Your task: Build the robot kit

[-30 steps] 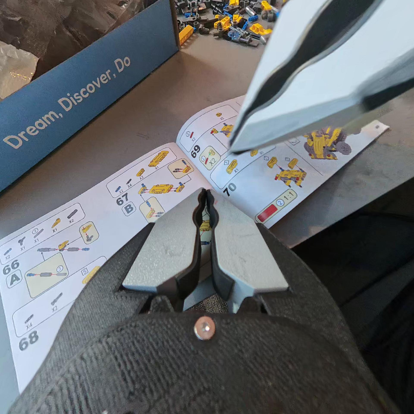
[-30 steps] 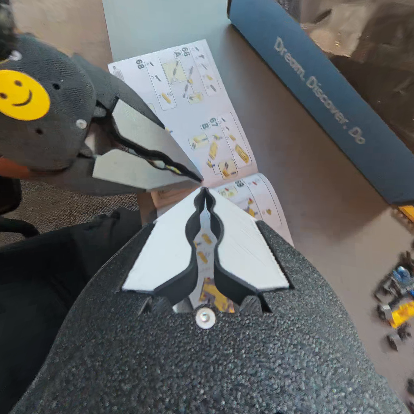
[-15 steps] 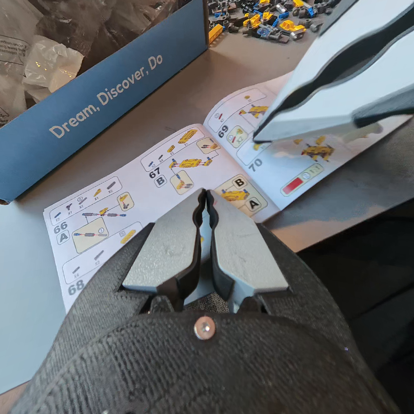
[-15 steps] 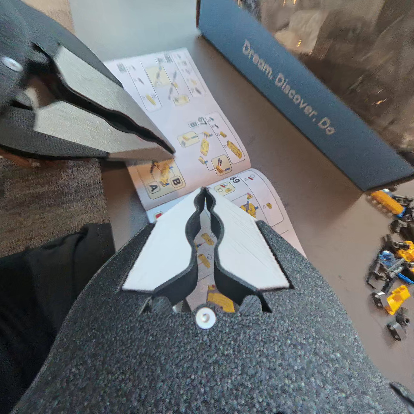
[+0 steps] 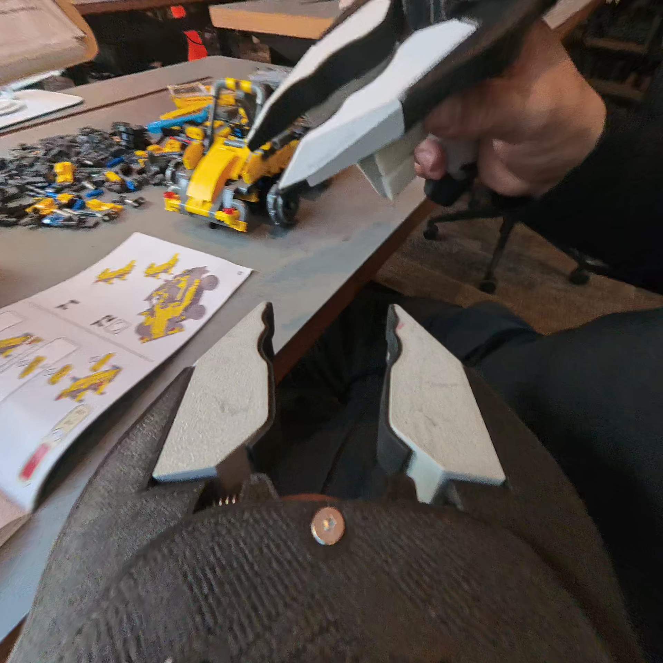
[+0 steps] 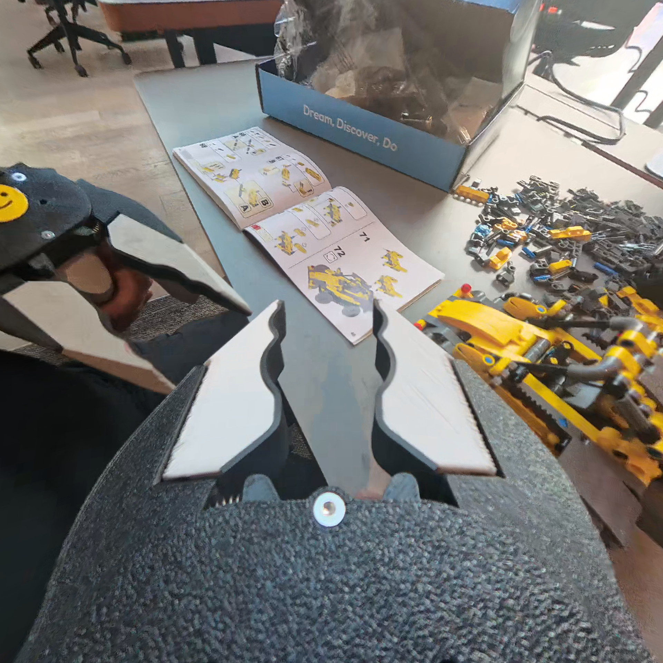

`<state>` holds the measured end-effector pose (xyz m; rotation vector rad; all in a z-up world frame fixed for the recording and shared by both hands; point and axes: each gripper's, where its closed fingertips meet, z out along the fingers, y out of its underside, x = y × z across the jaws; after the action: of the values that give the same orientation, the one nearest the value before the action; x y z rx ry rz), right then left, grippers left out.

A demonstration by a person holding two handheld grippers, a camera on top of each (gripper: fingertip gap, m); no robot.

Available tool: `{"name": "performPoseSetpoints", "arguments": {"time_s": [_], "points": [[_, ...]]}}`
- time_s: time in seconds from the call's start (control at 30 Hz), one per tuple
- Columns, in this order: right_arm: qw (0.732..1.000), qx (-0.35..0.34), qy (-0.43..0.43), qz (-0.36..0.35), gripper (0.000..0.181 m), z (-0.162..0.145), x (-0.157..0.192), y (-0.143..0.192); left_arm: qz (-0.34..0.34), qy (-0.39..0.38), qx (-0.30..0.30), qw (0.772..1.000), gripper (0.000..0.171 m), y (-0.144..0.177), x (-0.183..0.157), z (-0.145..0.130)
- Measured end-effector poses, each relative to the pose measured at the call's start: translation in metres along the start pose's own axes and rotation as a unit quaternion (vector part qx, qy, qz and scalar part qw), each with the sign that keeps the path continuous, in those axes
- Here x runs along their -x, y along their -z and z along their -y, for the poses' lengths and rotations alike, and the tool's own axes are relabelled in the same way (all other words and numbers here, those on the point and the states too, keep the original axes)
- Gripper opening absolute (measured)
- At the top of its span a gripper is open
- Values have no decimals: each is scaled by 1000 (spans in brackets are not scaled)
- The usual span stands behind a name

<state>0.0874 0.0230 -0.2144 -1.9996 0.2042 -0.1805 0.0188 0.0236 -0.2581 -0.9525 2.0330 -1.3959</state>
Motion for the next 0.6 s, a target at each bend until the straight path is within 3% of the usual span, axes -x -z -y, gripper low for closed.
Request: {"name": "performPoseSetpoints", "arguments": {"time_s": [0.1,0.43,0.6], "points": [[1000,-7,-19,6,65,-4,-5,7,-29,-15,21,999,66,-10,-19,-8],[999,-21,19,24,56,-9,-4,-4,-47,-95,52,993,57,-11,-26,-35],[999,11,43,22,68,-19,-10,-1,-48,-89,55,993,59,-12,-21,-37]]}}
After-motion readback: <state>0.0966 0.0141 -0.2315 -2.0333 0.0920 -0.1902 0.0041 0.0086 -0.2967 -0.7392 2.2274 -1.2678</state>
